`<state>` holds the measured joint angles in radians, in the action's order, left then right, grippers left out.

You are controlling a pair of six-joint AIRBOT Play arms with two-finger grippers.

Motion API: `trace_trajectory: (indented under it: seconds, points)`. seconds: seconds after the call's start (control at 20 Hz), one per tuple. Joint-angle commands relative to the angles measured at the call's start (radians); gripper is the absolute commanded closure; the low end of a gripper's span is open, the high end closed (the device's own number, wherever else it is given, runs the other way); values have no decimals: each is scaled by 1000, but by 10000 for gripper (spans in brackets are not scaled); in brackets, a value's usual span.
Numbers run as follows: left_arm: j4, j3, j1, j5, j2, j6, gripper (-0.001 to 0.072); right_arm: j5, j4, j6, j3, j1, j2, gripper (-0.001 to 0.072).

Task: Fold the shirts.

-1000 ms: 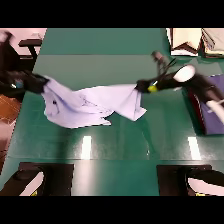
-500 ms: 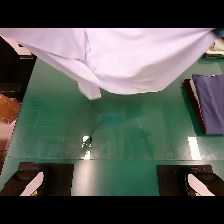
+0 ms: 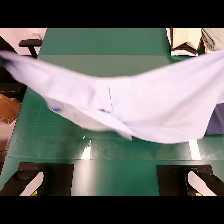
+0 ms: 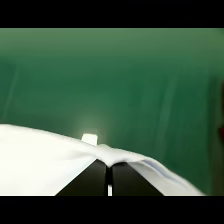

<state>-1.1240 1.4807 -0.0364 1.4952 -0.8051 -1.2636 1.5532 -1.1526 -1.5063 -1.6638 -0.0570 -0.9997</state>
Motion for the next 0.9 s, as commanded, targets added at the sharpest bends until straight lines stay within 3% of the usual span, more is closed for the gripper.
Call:
trace_trajectory:
  seconds: [0.0, 0.1, 0.25, 0.3, 0.35, 0.4, 0.55, 0.85]
  points:
    - [5, -440, 0, -163, -3, -11, 681, -73, 5, -2, 226, 58, -117, 694]
    - [5, -664, 0, -385, -3, -11, 681, -200, 5, 18, 329, 106, -206, 694]
    - [0, -777, 0, -506, -3, -11, 680, -279, 7, 26, 354, 138, -321, 691]
    - [1, -775, 0, -517, -2, -11, 681, -311, 12, 50, 354, 137, -343, 630]
    - [0, -766, 0, -523, -1, -11, 680, -338, 22, 53, 354, 135, -352, 420]
    - [-4, -755, 0, -527, -1, -11, 681, -358, 36, 53, 354, 118, -351, 265]
    - [-30, -719, 0, -537, -1, -11, 681, -295, 26, 81, 372, 50, -317, 257]
    - [-62, -712, 0, -607, -1, -14, 681, -225, 64, 88, 692, -146, -240, 257]
